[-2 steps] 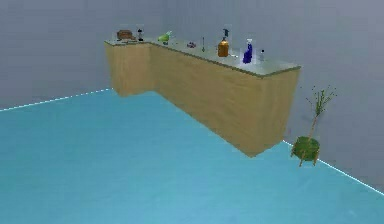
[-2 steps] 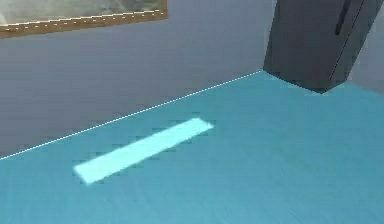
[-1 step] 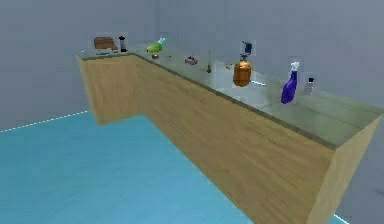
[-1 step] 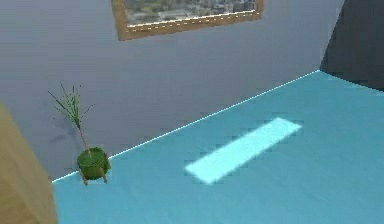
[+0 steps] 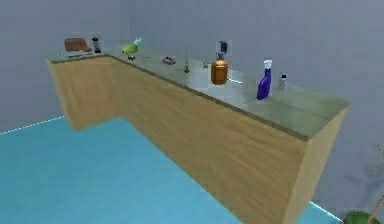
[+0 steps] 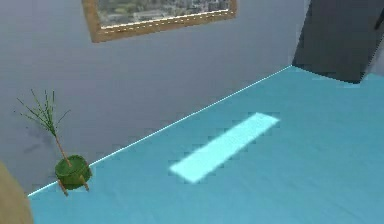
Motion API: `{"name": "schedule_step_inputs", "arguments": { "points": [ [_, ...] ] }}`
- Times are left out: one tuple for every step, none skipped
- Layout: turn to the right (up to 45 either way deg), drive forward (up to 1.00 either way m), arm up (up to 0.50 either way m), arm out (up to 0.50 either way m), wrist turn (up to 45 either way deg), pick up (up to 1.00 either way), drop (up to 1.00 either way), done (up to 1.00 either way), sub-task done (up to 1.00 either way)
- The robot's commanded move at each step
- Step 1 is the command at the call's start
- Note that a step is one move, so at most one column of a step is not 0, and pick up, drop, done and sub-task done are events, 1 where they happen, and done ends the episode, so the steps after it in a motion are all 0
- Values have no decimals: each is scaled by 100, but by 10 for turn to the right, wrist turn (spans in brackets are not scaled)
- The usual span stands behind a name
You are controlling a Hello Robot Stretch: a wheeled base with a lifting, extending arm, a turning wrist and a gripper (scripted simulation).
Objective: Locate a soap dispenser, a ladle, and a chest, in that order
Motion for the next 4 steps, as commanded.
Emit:
{"name": "schedule_step_inputs", "arguments": {
  "points": [
    [0,60,0,0,0,0,0,0,0],
    [120,0,0,0,0,0,0,0,0],
    [0,0,0,0,0,0,0,0,100],
    [-450,0,0,0,0,0,0,0,0]
  ]
}}
